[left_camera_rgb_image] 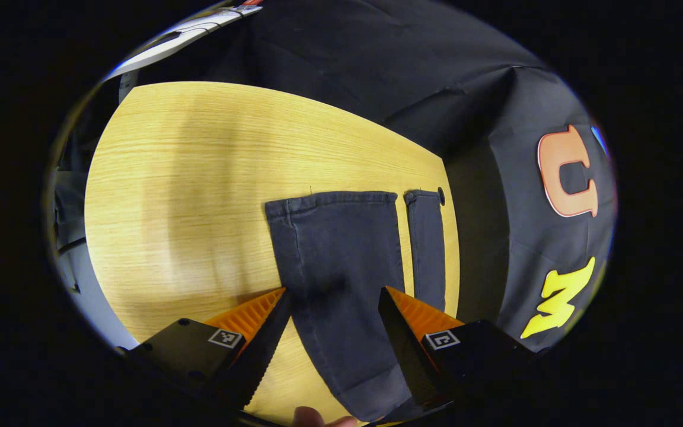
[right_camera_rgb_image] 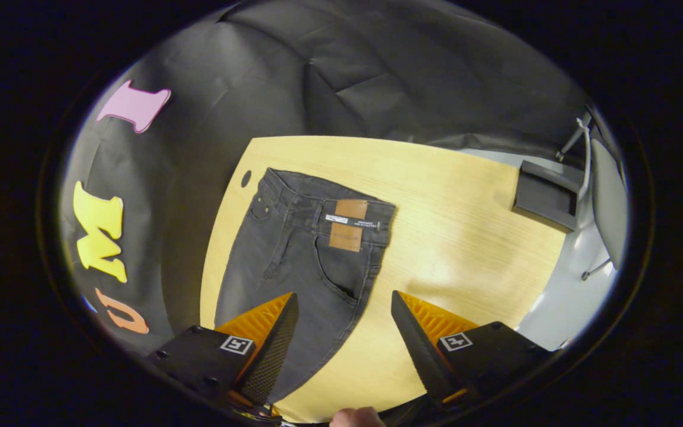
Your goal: Grasp the waist and the cuffs of the jeans and fold them to make the two legs overlap; first hold the waist and fold one-third of the jeans toward the cuffs, then hold the cuffs and fold the remaining one-third in the same direction to finish folding.
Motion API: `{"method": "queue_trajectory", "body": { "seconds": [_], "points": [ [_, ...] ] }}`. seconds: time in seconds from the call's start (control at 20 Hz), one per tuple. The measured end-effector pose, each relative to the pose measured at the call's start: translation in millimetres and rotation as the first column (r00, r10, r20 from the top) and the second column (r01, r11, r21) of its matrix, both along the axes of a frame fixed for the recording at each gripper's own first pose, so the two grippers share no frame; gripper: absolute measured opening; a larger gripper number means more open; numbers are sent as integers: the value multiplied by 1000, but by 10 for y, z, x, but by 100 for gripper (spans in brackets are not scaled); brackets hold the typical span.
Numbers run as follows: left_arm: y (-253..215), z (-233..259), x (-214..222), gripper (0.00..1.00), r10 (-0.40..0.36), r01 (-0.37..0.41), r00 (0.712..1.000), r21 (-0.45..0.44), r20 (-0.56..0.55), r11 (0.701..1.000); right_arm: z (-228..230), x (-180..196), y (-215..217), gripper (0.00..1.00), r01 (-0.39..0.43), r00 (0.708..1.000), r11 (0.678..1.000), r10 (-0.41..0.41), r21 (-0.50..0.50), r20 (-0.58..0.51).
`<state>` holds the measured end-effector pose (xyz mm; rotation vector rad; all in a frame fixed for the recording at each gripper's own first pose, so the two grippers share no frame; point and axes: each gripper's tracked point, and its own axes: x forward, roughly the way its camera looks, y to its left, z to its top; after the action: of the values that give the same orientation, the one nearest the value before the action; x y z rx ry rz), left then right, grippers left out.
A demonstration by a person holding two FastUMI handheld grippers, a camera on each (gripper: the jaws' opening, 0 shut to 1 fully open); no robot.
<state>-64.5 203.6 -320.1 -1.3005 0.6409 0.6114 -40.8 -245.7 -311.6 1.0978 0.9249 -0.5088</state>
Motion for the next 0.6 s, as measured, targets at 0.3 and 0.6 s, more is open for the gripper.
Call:
{"method": "queue_trajectory", "body": {
  "seconds": [0.3,0.6],
  "points": [
    [5,-33,184,94,-23,23,1000,4,19,1000,-225,130,-7,98,30,999,999,-29,23,-26],
    [-33,-83,375,72,-57,56,998,11,3,998,-353,339,-79,96,93,995,995,-92,32,-37]
  ]
}}
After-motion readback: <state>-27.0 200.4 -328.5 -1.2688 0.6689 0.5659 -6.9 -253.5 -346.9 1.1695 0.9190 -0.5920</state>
